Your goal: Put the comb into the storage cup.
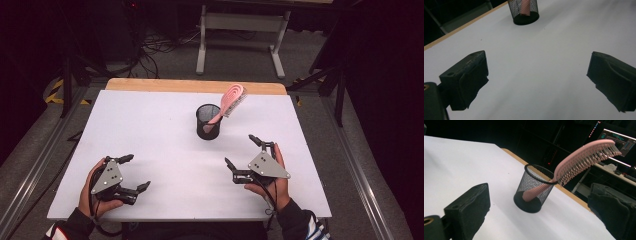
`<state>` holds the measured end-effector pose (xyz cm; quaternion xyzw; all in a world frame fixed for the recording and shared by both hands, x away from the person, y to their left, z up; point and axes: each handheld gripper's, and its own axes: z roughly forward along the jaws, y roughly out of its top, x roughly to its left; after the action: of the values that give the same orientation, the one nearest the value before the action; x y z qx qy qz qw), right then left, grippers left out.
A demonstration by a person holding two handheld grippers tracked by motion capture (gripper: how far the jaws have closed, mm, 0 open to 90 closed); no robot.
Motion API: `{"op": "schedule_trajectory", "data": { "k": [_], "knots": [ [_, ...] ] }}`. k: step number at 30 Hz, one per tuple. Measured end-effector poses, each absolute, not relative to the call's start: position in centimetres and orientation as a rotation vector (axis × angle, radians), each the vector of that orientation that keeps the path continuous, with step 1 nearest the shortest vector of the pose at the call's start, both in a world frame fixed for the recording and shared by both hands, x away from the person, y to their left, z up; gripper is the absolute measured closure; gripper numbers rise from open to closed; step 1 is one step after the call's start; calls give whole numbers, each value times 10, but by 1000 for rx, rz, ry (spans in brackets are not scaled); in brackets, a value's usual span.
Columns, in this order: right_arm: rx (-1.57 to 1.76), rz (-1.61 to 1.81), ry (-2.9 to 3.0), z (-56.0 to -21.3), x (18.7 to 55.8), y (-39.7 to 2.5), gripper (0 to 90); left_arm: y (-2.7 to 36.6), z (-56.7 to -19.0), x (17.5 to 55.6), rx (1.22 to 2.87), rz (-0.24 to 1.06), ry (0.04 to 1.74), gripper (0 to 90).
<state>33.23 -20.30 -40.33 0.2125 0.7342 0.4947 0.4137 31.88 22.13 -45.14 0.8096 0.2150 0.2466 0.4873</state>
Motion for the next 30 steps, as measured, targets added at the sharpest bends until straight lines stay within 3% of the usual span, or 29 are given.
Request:
{"op": "schedule_trajectory", "data": {
  "k": [30],
  "knots": [
    [635, 1123, 1902, -440, 326, -267, 39, 222, -452, 319, 1967, 607, 530, 30]
  ]
}}
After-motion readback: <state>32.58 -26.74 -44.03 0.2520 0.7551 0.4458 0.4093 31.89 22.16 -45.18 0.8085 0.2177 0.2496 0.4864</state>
